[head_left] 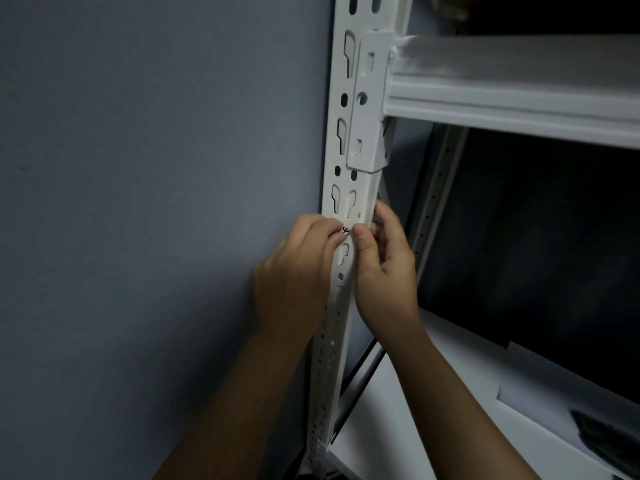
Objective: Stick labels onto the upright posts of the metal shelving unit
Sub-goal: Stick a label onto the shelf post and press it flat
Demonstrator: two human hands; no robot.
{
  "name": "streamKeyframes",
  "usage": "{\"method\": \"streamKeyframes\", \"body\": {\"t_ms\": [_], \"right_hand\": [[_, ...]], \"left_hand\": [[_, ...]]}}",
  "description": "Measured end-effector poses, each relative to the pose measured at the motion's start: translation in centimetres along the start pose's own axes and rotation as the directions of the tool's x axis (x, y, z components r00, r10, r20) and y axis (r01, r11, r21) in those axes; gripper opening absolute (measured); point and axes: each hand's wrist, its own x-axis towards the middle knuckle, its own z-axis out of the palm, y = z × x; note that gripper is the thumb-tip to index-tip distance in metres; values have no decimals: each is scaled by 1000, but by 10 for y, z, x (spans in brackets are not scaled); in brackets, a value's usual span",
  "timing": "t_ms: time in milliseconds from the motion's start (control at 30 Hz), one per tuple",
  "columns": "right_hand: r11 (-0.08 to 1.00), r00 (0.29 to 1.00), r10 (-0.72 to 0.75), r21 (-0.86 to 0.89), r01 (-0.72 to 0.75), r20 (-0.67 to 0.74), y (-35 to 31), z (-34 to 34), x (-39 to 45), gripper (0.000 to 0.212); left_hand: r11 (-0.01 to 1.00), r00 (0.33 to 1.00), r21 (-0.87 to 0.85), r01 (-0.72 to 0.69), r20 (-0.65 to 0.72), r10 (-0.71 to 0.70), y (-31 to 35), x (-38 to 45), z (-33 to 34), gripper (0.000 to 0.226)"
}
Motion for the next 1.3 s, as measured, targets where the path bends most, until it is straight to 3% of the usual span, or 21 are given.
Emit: {"method": "streamKeyframes", "body": {"t_ms": [200,633,767,933,1300], "right_hand": [[999,998,-16,-41,13,-57,4,5,-2,37],[999,996,38,-28,-41,-83,5,7,-2,39],[998,997,62,-13,-62,-40,0,4,-3,39],[996,995,88,-4,-88,-50,-1,5,-2,40],[998,995,51,-36,-55,-82,5,7,-3,38]], "left_hand": [[994,998,-92,66,-19,-68,1,3,3,26],[989,989,-25,145,11,-145,5,3,6,23],[954,966,-152,259,19,-259,6,-1,9,18],[956,987,-253,149,-24,-161,6,-4,7,32],[982,986,-93,166,10,-166,7,0,7,32]]}}
